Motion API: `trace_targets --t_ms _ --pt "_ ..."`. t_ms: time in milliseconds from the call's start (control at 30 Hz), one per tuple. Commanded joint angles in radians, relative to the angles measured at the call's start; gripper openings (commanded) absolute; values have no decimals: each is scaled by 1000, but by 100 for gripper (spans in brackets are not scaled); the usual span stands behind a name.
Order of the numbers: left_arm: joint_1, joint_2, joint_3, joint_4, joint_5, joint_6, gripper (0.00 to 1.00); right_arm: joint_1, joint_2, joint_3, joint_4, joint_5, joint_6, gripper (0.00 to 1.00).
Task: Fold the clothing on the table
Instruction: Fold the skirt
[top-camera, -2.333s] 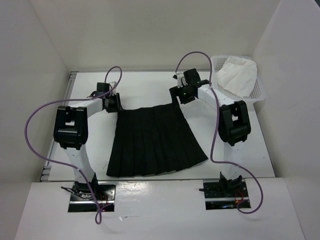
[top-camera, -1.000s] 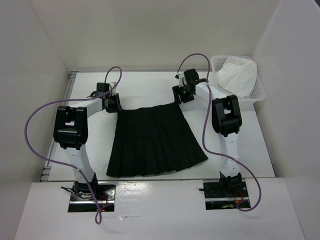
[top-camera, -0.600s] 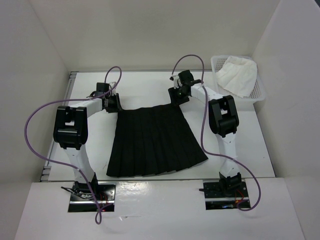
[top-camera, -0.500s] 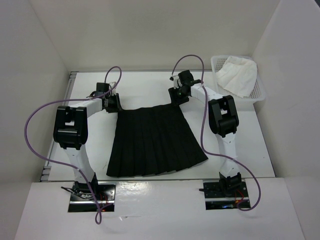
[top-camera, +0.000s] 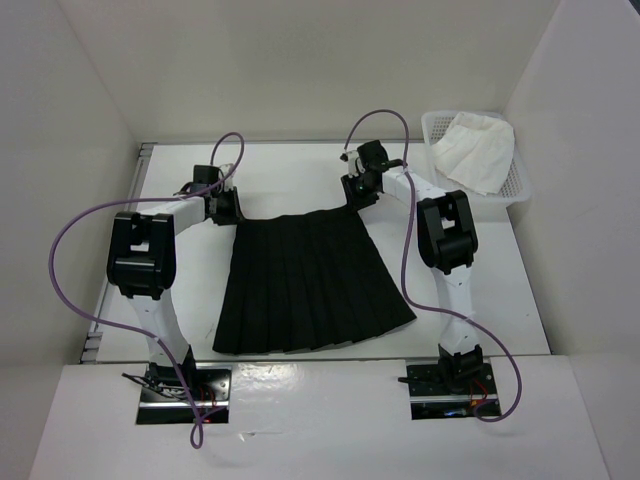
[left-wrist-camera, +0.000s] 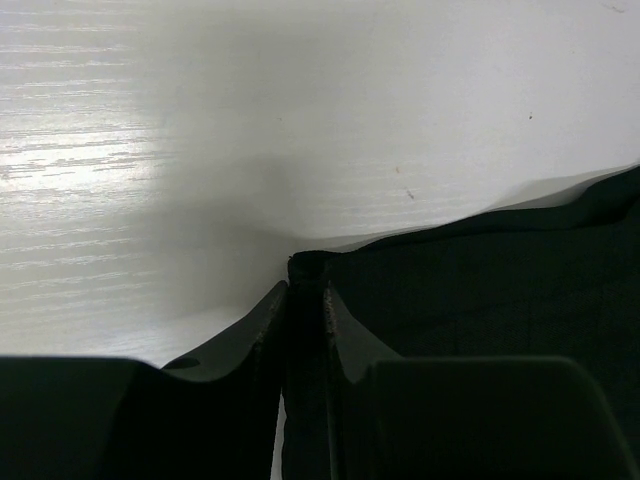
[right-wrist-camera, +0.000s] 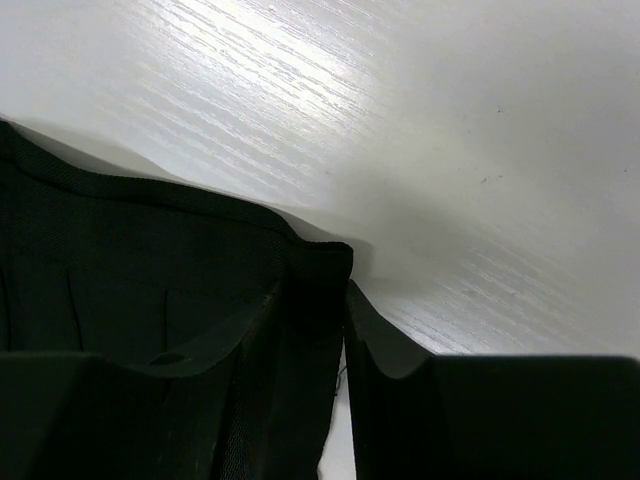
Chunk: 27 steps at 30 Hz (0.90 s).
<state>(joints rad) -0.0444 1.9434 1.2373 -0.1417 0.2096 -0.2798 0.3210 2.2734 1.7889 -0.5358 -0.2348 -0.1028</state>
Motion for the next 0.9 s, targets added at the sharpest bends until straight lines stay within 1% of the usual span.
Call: trace_targets --t_ms 0,67,100,200,267,333,367,467,567,600,633,833,867 --pt "-8 -43 2 10 30 25 25 6 12 17 5 3 -11 34" --pt "-8 -43 2 10 30 25 25 6 12 17 5 3 -11 30" --pt "-8 -43 2 10 30 25 23 6 12 17 5 3 -11 27" --pt "-8 -43 2 10 30 25 21 6 12 17 5 3 -20 24" --pt "-8 -43 2 10 30 25 17 6 12 17 5 3 -20 16" --pt "-8 -43 2 10 30 25 16 6 12 17 5 3 -20 14" --pt "-8 -43 2 10 30 25 14 6 12 17 5 3 -20 10" --pt "-8 -34 13 10 20 25 9 6 12 17 5 12 -20 2" --pt "-8 -34 36 10 20 25 3 6 12 36 5 22 -20 1" --pt "-8 -34 45 10 20 16 3 6 12 37 5 34 -29 0" --pt "-8 -34 45 -1 20 16 0 6 12 47 5 34 -29 0" --pt "-37 -64 114 -45 -44 16 0 6 12 102 -4 84 -20 0" --pt "-37 -89 114 -45 -59 16 0 6 2 115 -4 84 -9 0"
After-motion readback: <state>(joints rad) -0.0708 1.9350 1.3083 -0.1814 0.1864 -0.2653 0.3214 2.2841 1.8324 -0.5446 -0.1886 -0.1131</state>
